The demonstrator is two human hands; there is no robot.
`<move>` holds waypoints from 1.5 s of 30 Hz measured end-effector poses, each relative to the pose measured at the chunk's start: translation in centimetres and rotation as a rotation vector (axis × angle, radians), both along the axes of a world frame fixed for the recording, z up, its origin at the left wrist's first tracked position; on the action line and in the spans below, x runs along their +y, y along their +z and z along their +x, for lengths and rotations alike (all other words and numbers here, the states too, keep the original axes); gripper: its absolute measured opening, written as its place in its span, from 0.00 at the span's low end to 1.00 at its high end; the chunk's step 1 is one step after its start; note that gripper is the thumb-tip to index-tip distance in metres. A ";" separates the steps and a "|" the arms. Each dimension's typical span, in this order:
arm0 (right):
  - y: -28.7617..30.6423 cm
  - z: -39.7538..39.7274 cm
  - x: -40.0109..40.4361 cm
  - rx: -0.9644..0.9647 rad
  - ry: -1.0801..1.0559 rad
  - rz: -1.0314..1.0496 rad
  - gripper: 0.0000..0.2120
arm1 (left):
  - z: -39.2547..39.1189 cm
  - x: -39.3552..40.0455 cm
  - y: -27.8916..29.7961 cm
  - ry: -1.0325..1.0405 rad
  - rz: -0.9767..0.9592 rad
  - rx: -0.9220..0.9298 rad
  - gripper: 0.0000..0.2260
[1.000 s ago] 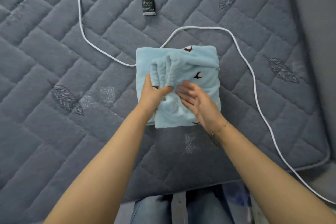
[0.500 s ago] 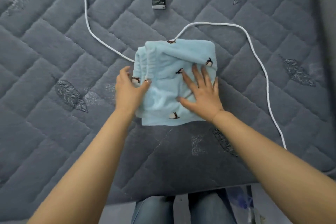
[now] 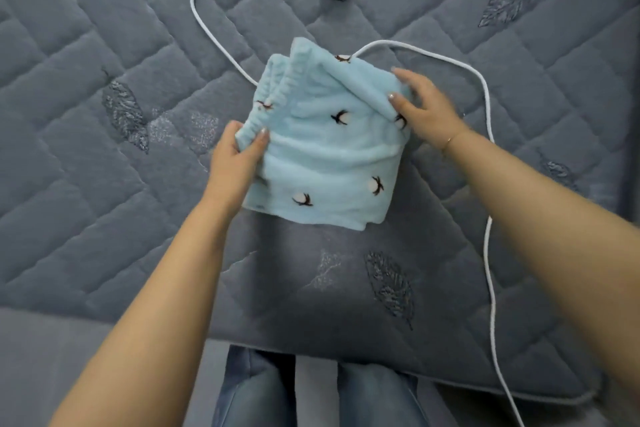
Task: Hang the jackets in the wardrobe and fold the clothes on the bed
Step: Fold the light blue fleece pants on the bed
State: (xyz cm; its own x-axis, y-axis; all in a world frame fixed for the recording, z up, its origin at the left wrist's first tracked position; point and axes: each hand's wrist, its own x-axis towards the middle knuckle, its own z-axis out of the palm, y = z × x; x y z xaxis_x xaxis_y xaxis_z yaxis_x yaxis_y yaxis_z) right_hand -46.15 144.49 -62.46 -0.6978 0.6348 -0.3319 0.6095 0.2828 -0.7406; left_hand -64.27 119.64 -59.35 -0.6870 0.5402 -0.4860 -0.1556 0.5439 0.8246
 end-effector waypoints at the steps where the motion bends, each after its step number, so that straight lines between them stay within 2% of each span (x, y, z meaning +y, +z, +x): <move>1: -0.3 -0.3 0.3 -0.001 -0.021 -0.042 0.18 | -0.8 -0.1 0.0 0.034 0.080 -0.123 0.11; 3: -0.7 -0.6 0.6 0.042 -0.064 -0.092 0.13 | -1.5 -0.8 -0.5 0.148 0.123 -0.266 0.08; 4: -0.9 -0.5 0.7 0.078 -0.099 -0.122 0.12 | -1.5 -1.0 -0.9 0.183 0.086 -0.288 0.09; 5: -1.2 -0.5 0.8 0.108 -0.136 -0.154 0.12 | -1.3 -1.2 -1.3 0.212 0.047 -0.285 0.15; 6: -1.3 -0.4 0.8 0.126 -0.169 -0.177 0.13 | -0.9 -1.3 -1.6 0.252 0.011 -0.256 0.19; 10: -1.6 0.1 0.8 0.097 -0.183 -0.209 0.11 | 3.2 -0.9 -1.1 0.597 -0.090 0.058 0.19; 12: -1.4 0.5 0.6 0.099 -0.188 -0.234 0.09 | 7.3 -1.3 -0.3 0.747 -0.064 0.111 0.20; 13: -1.2 0.6 0.3 0.101 -0.195 -0.244 0.09 | 9.8 -1.7 -0.1 0.767 -0.060 0.081 0.19; 16: -1.0 1.4 -1.3 0.069 -0.224 -0.272 0.11 | 17.2 -2.7 0.2 0.654 -0.069 -0.205 0.18; 18: -0.7 2.6 -3.3 0.032 -0.278 -0.297 0.14 | 20.1 -2.9 -0.2 0.535 -0.056 -0.309 0.22; 21: -0.4 4.9 -7.3 0.043 -0.409 -0.259 0.17 | 20.5 -3.1 -1.1 0.633 0.000 -0.260 0.24; 24: -0.1 7.0 -10.7 0.084 -0.488 -0.318 0.16 | 20.1 -4.1 -1.6 0.801 0.003 -0.129 0.13; 28: 0.7 8.8 -10.8 0.128 -0.392 -0.316 0.15 | 20.1 -7.0 -1.8 0.779 0.005 -0.029 0.04; 31: 1.4 9.4 -8.8 0.188 -0.287 -0.239 0.14 | 19.3 -9.5 -1.9 0.634 -0.004 0.059 0.06; 34: 1.0 9.7 -7.7 0.154 -0.204 -0.179 0.12 | 19.1 -11.6 -2.6 0.474 -0.088 0.096 0.10; 36: 0.2 9.9 -7.8 0.066 -0.123 -0.177 0.12 | 19.2 -12.2 -3.0 0.407 -0.133 0.020 0.13; 38: -0.5 10.0 -7.7 0.001 -0.074 -0.193 0.16 | 18.9 -12.6 -2.5 0.307 -0.128 -0.073 0.10; 40: -0.1 9.3 -7.4 0.005 -0.110 -0.228 0.20 | 18.4 -12.8 -1.6 0.240 -0.107 -0.080 0.05; 42: 0.6 7.7 -7.2 0.035 -0.125 -0.266 0.20 | 17.2 -12.2 -0.4 0.321 -0.057 -0.060 0.07; 45: 1.5 4.6 -7.8 0.086 -0.050 -0.237 0.14 | 14.3 -9.2 0.3 0.530 0.002 -0.099 0.19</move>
